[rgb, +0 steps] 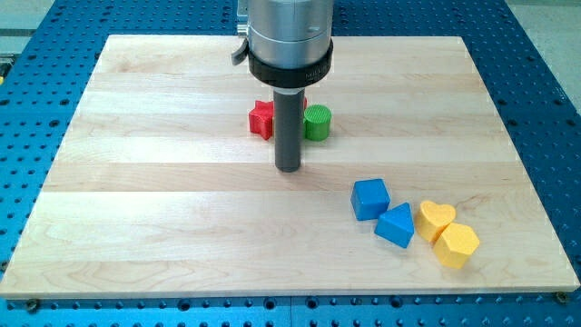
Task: Place the red circle and green star to the top right of the red star
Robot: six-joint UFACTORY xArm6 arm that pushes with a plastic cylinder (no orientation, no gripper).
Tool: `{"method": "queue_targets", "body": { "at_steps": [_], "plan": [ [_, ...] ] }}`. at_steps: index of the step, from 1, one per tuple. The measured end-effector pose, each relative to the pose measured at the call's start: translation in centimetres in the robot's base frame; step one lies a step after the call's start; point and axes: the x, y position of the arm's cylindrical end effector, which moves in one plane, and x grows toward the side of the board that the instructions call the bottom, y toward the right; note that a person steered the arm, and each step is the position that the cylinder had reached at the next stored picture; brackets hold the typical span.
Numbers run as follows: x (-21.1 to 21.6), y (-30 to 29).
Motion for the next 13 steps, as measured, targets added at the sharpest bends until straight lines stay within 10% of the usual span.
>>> {"method": "queue_targets", "body": {
  "at_steps": [5, 13],
  "plan": [
    [-8.0, -0.8],
    [-9.1, 1.0]
  ]
}}
